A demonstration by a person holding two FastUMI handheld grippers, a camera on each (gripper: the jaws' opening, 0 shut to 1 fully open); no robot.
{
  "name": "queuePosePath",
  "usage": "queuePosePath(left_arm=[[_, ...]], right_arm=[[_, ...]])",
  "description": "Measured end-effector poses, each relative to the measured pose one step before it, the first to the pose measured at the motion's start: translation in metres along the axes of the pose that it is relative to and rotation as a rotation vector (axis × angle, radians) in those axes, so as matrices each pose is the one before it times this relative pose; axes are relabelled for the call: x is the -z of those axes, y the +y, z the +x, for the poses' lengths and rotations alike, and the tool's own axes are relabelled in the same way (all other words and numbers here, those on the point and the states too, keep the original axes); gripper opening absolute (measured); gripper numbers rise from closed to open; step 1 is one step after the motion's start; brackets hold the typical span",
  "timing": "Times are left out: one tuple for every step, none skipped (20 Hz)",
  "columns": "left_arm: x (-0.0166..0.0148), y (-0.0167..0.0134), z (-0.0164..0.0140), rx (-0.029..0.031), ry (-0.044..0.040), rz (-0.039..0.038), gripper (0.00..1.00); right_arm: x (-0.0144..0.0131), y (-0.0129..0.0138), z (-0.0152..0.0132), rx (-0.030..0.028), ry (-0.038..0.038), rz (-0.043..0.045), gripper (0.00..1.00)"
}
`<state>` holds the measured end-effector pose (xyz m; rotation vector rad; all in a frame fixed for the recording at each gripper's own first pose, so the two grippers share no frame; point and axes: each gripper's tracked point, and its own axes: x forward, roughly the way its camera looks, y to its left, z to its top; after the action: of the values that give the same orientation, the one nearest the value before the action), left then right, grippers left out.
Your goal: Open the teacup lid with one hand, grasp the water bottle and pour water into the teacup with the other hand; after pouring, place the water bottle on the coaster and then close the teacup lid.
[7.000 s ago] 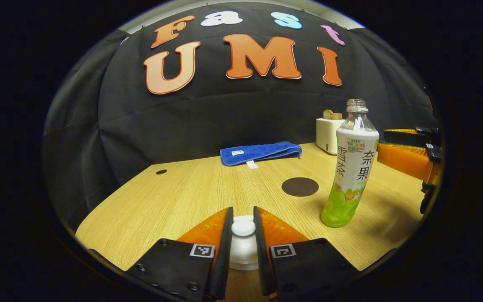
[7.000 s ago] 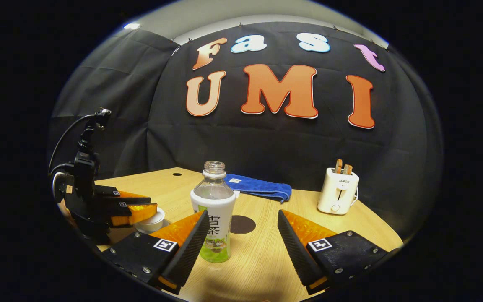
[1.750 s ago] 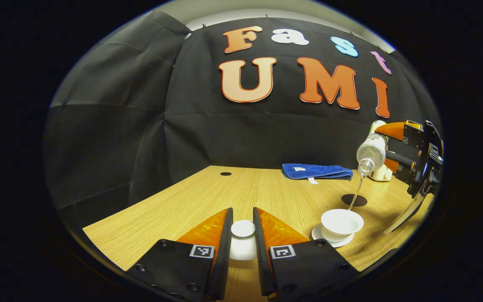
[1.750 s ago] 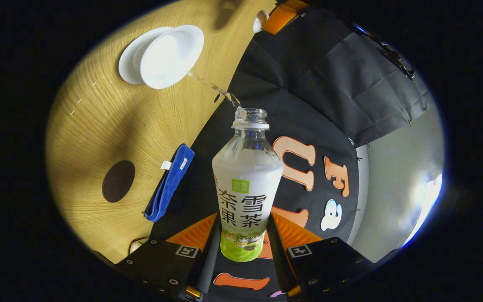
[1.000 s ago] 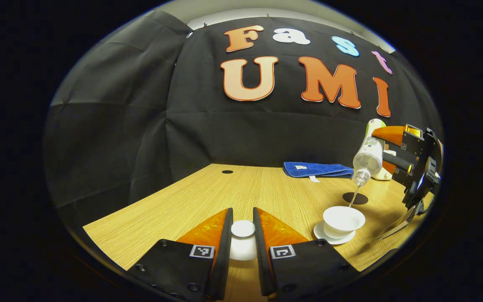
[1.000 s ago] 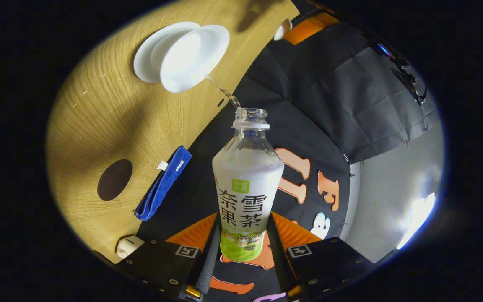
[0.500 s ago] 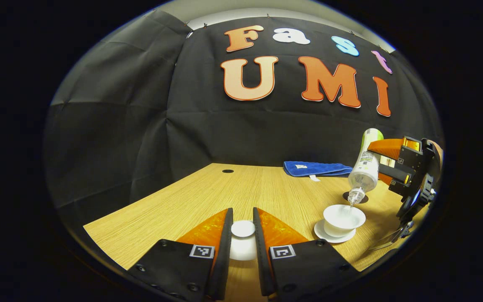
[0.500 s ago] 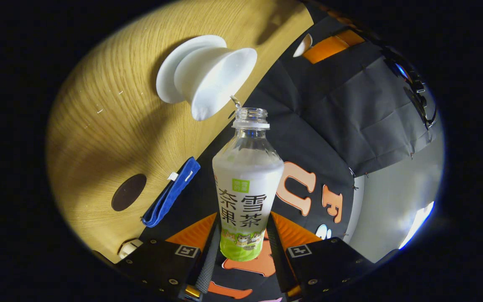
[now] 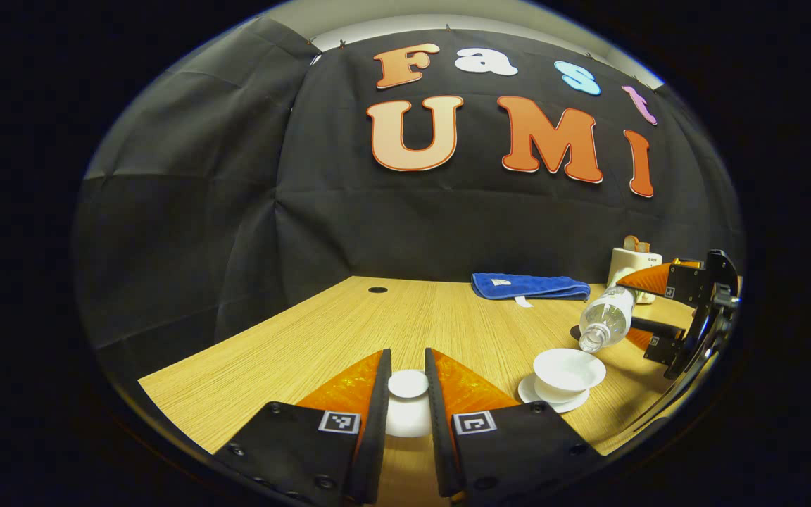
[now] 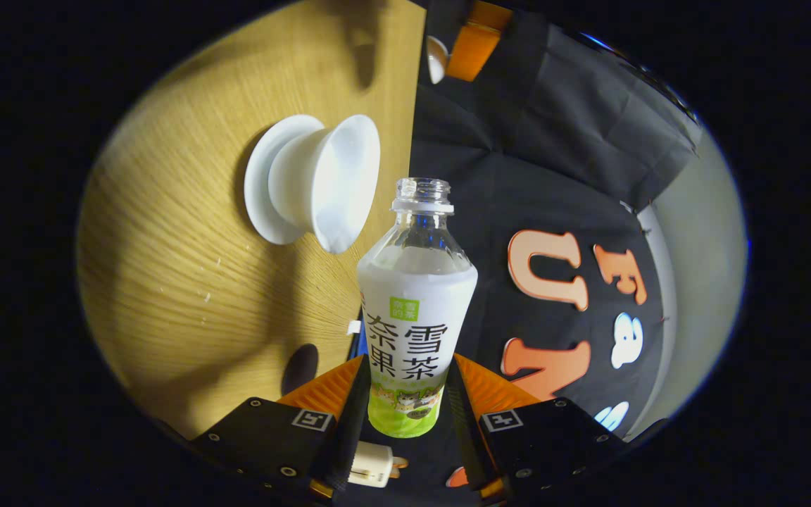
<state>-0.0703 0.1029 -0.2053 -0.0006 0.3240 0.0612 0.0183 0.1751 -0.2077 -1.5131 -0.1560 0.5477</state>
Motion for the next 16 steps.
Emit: queuePosePath(left_arm=[[-0.00123, -0.00427, 0.00111, 0.00447, -0.00123, -0.00087, 0.34], [-0.00194, -0.00470, 0.00253, 0.00678, -0.00382, 0.00139, 0.34], [-0.00181, -0.00492, 0.00080, 0.00521, -0.00064, 0.00481, 0.34], [-0.00253, -0.00440, -0.00185, 0.00746, -0.00396, 0.00626, 0.34], [-0.00111, -0.00517, 0.00103, 0.00703, -0.00347, 0.00650, 0.34], [-0.00080, -0.00487, 0.00147, 0.00680, -0.00035, 0.00662, 0.34], [-0.00087, -0.00446, 0.00137, 0.00627, -0.00140, 0.00489, 0.34], [-0.00015, -0.00464, 0.00049, 0.00691, 0.00054, 0.00253, 0.34], [-0.00084, -0.00568, 0.00035, 0.00681, 0.00348, 0.00203, 0.34], [-0.00224, -0.00477, 0.00076, 0.00761, -0.00267, 0.00178, 0.34], [-0.00342, -0.00537, -0.00042, 0.00737, -0.00524, 0.00412, 0.34], [-0.00186, -0.00488, 0.00050, 0.00650, -0.00467, 0.00462, 0.34], [-0.00233, -0.00480, 0.00010, 0.00622, -0.00560, 0.00409, 0.34], [-0.00261, -0.00510, 0.00080, 0.00474, -0.00336, 0.00381, 0.34], [-0.00248, -0.00359, -0.00064, 0.00360, -0.00446, 0.00285, 0.34], [-0.00266, -0.00301, 0.00050, 0.00375, -0.00391, 0.00174, 0.34]], right_arm=[[0.00130, 0.00419, -0.00161, -0.01946, 0.00344, 0.07552, 0.63], [-0.00018, 0.00377, -0.00054, -0.01729, -0.01236, 0.07406, 0.63], [0.00128, 0.00295, 0.00096, -0.01305, 0.00140, 0.07114, 0.63], [0.00250, 0.00130, -0.00062, -0.01193, 0.00876, 0.06214, 0.63], [0.00082, 0.00092, -0.00019, -0.00387, 0.00354, 0.05459, 0.63], [-0.00011, 0.00009, -0.00028, -0.00116, 0.00013, 0.05130, 0.63], [-0.00069, -0.00097, -0.00302, 0.00255, 0.00074, 0.05225, 0.63], [0.00237, -0.00475, 0.00143, 0.00049, -0.00017, 0.05355, 0.63], [0.00122, -0.00501, -0.00030, 0.00255, 0.00090, 0.05553, 0.63], [0.00219, -0.00425, 0.00114, 0.00230, 0.00327, 0.05625, 0.63], [0.00379, -0.00525, 0.00119, 0.00440, 0.00230, 0.05873, 0.63], [0.00057, -0.00267, 0.00062, 0.00317, 0.00313, 0.06157, 0.63], [0.00448, -0.00361, -0.00173, 0.00325, 0.00511, 0.06640, 0.63], [0.00312, -0.00507, -0.00093, 0.00137, 0.00378, 0.06876, 0.63], [0.00068, -0.00572, -0.00142, -0.00148, 0.00209, 0.07192, 0.63], [0.00032, -0.00555, 0.00126, -0.00251, -0.00023, 0.07020, 0.63]])
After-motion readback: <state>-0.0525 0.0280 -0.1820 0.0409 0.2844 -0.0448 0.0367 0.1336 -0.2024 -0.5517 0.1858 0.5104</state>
